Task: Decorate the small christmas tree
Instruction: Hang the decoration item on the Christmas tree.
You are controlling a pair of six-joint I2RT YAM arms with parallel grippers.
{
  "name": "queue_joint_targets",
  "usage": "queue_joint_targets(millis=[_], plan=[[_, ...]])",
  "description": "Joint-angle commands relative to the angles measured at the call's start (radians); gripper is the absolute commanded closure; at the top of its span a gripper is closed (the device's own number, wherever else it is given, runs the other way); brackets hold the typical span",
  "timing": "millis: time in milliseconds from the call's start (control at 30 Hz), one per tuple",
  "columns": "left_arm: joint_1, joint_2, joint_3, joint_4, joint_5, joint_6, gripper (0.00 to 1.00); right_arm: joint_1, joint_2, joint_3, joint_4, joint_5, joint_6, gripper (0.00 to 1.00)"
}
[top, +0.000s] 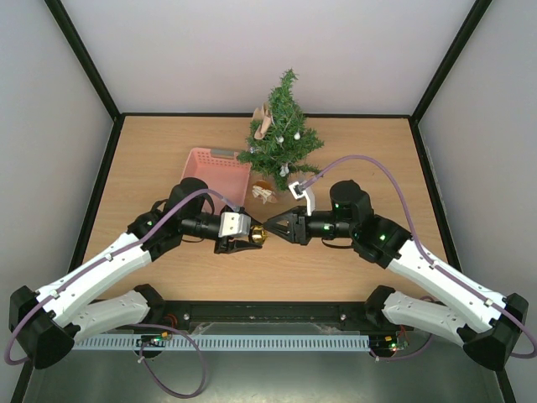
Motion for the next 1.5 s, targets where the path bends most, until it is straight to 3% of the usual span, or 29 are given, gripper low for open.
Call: queue_joint_targets(millis=[0,500,733,1300,1467], plan=[[-0.007,-0.009,0.028,0.002,0.033,0.023,0.62,0.004,0.001,-0.017,0.050,-0.042,0.020,0.75],[-0.009,-0.007,0.028,0.003,0.036,0.025,0.62,0.004,0.019,-0.034,0.056,-0.058,0.016,0.79],[-0.009,-0.005,0.024,0.004,0.029,0.025,0.62,0.003,-0.005,-0.055,0.110,-0.052,0.010,0.98],[-0.009,-0.004,-0.011,0.092,0.003,-0.046,0.63,0.004,-0.153,-0.257,0.513,-0.005,-0.033,0.98],[-0.009,0.003,-0.024,0.135,0.012,-0.097,0.59,0.004,-0.169,-0.280,0.518,0.073,-0.116,0.98]])
